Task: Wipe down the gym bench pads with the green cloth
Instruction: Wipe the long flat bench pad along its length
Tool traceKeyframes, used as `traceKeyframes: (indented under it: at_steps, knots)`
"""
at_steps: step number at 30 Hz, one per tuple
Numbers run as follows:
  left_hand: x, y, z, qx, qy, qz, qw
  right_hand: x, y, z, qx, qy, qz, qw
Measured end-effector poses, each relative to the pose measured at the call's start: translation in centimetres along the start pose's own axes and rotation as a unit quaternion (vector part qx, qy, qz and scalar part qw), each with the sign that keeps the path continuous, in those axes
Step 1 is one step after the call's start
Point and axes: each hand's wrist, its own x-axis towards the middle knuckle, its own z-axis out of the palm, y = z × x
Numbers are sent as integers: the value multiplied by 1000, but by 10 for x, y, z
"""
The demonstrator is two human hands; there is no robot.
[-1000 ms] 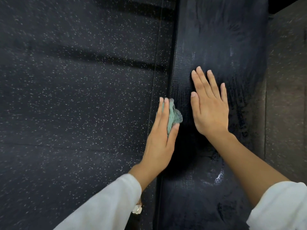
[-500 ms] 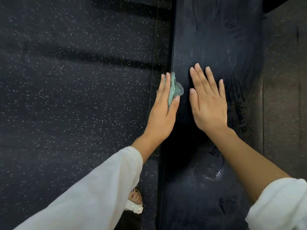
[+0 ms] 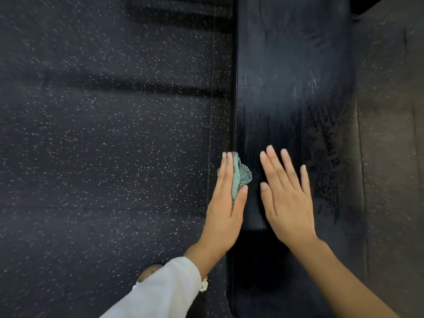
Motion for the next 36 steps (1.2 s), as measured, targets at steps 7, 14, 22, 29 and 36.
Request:
traceKeyframes:
  at_steps: [7,14,22,29,36]
  knots:
    - [-34,-4,4,-5,-10,-12,1000,-5,-3,1,-2,1,10,1000]
    - [26,4,0,6,18,-5,1000,-3,-2,2,-11,1,17,1000]
    - [71,12,-9,39,22,14,999,-3,1,5,-19,8,15,1000]
    - [27,3,-4,28,6,22,999,-2,1,5,-23,12,13,1000]
    - [-34,-8,9,11,8,3,1000,-2,1,6,-29,19,8,999]
